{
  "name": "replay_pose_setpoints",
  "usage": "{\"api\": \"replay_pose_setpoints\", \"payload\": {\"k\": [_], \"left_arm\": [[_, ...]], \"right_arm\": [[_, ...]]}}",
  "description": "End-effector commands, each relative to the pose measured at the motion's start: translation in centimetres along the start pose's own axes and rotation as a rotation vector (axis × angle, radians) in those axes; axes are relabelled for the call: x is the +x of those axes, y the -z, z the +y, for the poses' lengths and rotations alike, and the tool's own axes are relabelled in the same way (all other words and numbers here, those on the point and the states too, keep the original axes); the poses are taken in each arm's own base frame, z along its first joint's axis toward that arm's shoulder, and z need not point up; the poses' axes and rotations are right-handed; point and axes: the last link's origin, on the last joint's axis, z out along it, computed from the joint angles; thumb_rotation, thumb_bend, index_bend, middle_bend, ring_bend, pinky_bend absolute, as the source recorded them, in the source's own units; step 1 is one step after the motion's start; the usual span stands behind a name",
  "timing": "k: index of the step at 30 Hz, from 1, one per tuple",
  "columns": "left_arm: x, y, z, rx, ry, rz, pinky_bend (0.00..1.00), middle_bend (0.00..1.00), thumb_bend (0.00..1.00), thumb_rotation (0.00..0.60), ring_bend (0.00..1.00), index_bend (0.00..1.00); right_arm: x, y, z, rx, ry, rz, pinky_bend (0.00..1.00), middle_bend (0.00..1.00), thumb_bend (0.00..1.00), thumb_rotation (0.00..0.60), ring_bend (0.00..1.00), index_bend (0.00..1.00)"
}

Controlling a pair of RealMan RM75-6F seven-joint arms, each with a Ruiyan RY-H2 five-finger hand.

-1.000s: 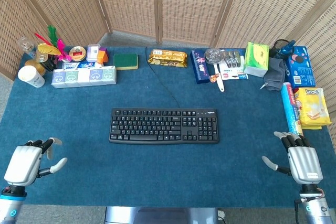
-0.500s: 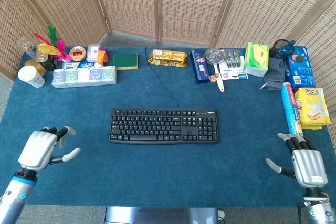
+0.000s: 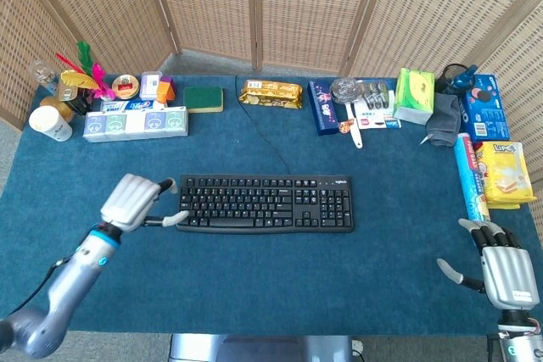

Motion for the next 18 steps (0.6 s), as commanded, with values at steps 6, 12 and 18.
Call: {"api": "replay_pose_setpoints", "payload": {"k": [6, 12, 18], "left_arm": [[-2.0, -6.7, 3.5, -0.025, -0.036, -0.095, 0.81, 1.00, 0.12, 0.000, 0.85, 0.44], [-2.7, -9.6, 5.1, -0.027, -0.038, -0.121, 0.81, 1.00, 0.12, 0.000, 0.85, 0.44], [-3.2, -10.8, 6.1, -0.033, -0.054, -0.135, 0.81, 1.00, 0.12, 0.000, 0.85, 0.44]], "right_arm": [[-0.4, -0.1, 0.3, -0.015, 0.005, -0.012, 0.21, 0.28, 0.19, 0.000, 0.23, 0.22], [-0.6, -0.3, 0.6, -0.022, 0.010, -0.019, 0.21, 0.28, 0.19, 0.000, 0.23, 0.22], [-0.8, -0.2, 0.9, -0.034, 0.012, -0.021, 0.21, 0.28, 0.19, 0.000, 0.23, 0.22]]}}
